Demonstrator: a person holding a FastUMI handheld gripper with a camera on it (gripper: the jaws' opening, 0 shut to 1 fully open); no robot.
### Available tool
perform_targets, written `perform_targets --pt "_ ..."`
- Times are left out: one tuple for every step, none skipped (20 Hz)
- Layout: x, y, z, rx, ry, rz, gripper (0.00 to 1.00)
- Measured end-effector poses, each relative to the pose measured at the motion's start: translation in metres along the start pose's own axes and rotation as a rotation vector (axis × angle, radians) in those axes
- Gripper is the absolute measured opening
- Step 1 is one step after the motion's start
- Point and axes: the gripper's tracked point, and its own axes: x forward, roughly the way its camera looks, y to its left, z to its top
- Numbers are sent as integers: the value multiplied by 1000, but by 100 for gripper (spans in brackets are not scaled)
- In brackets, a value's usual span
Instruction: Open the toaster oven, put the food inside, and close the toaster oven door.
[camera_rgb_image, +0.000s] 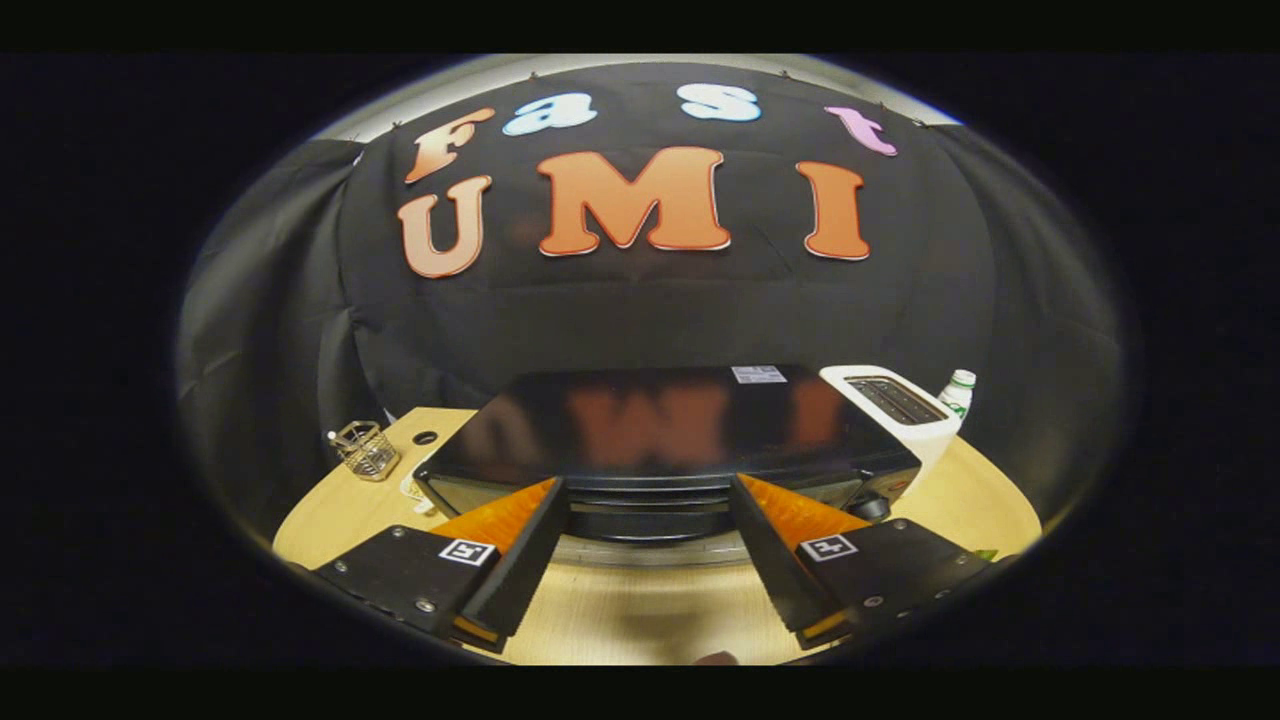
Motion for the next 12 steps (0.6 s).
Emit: perform_targets --pt "-5 0 -3 2 -4 5 94" --pt "-12 0 -6 10 -4 12 93" --pt "-19 0 -10 9 5 22 91" --pt "-25 1 -17 8 22 30 92" --pt "-31 1 -24 9 46 39 91" --pt "-41 2 -33 12 73 49 92" --pt "-49 3 -41 -3 100 56 91" --pt "-56 5 -50 -32 124 65 91" --pt "-63 6 -58 -68 142 75 91" --pt "-69 7 -65 -100 152 84 91" --pt "-74 8 -71 -126 161 94 91" --pt "-77 7 -76 -144 171 104 91"
